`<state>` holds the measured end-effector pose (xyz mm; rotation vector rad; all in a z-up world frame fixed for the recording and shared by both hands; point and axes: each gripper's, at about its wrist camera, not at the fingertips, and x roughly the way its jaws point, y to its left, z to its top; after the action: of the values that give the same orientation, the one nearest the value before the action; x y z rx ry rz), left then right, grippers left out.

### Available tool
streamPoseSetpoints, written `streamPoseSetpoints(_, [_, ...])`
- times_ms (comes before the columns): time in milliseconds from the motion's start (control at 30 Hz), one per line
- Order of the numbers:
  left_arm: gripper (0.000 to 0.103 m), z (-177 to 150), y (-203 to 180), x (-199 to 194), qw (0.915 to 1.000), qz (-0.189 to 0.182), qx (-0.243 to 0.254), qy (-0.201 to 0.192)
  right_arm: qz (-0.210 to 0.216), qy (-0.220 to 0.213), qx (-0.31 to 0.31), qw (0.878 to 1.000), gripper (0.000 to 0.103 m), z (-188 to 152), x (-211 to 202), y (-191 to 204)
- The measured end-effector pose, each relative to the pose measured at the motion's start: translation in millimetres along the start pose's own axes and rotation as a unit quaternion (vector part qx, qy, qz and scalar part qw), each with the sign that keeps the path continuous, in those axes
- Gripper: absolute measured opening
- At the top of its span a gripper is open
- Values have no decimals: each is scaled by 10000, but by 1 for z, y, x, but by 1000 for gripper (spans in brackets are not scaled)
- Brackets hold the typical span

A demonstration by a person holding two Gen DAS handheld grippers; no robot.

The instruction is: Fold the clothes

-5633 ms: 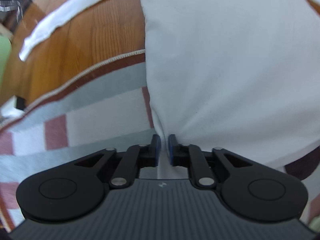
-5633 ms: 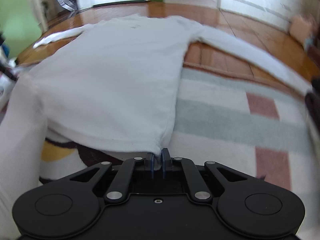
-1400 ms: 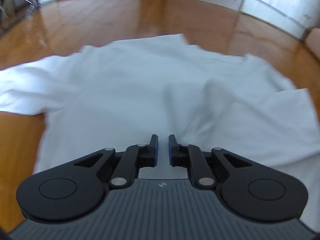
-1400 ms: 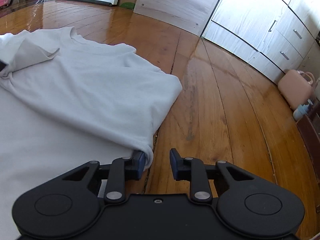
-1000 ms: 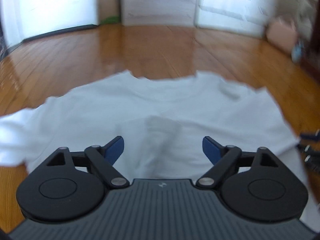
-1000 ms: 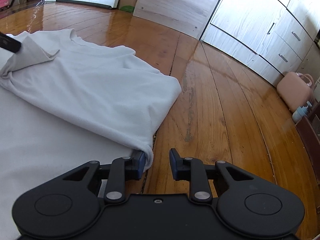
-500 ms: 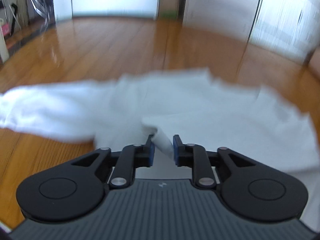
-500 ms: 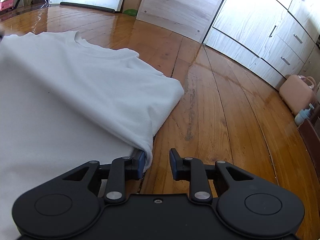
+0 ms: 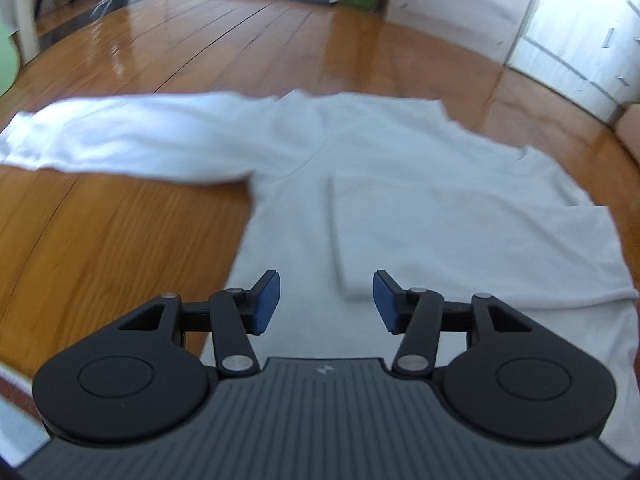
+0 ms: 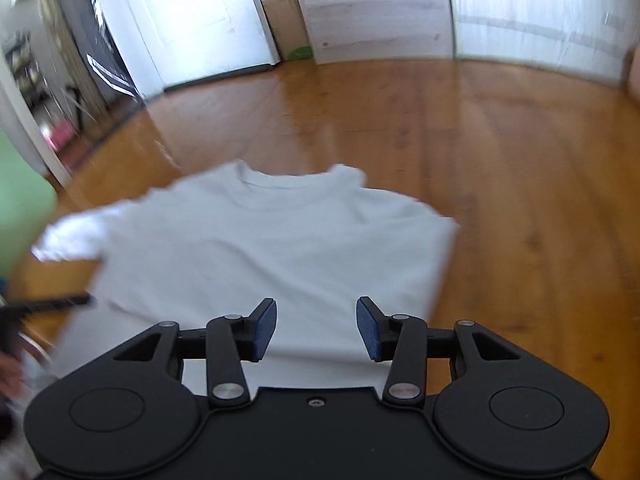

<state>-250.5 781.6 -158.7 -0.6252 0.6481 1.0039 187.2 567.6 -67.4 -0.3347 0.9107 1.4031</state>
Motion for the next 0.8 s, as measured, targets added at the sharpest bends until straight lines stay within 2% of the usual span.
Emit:
streamPoseSetpoints(33, [51, 3, -4, 2, 10000, -71, -3, -35, 192, 126, 114, 9997, 48, 8, 10, 0])
streamPoseSetpoints(133, [51, 6, -1, 6, 9997, -233, 15, -62, 298, 346, 349, 9983, 46, 23, 43, 5])
streamPoseSetpoints(233, [51, 3, 6, 11, 9997, -65, 204, -76, 279, 368, 666, 9967, 46, 37, 74, 11])
streamPoseSetpoints(267, [51, 2, 10, 13, 9998, -21, 178, -30, 213, 369, 778, 9961, 50, 42, 84, 13])
streamPoseSetpoints(300, [51, 3, 18, 17, 9999, -88, -61, 104, 54, 395, 860, 9955, 60, 47, 94, 14])
streamPoseSetpoints(333, [51, 4, 27, 20, 9989, -207, -357, 239, -106, 420, 941, 9946, 65, 53, 104, 14])
streamPoseSetpoints(400, [51, 6, 42, 26, 9918, -691, -1003, 395, -379, 412, 1047, 9929, 65, 62, 125, 15])
streamPoseSetpoints(433, [51, 7, 43, 27, 9909, -754, -1052, 376, -419, 407, 1068, 9926, 65, 64, 136, 14])
streamPoseSetpoints(533, [51, 9, 36, 28, 9960, -431, -736, 284, -636, 544, 1106, 9903, 64, 68, 167, 11])
streamPoseSetpoints(567, [51, 9, 35, 29, 9963, -423, -693, 297, -672, 540, 981, 9914, 60, 66, 174, 13])
streamPoseSetpoints(600, [51, 7, 35, 30, 9959, -451, -718, 321, -706, 534, 855, 9924, 40, 63, 181, 14])
streamPoseSetpoints(633, [51, 6, 36, 32, 9952, -486, -773, 356, -741, 529, 729, 9932, 2, 61, 188, 16])
streamPoseSetpoints(667, [51, 5, 36, 34, 9946, -510, -807, 401, -812, 514, 432, 9944, 1, 60, 191, 22])
streamPoseSetpoints(767, [51, 7, 31, 40, 9955, -393, -721, 479, -1111, -79, -505, 9925, 1, 53, 180, 35])
streamPoseSetpoints(800, [51, 8, 27, 41, 9962, -386, -642, 452, -1265, -220, -610, 9899, 1, 54, 172, 34])
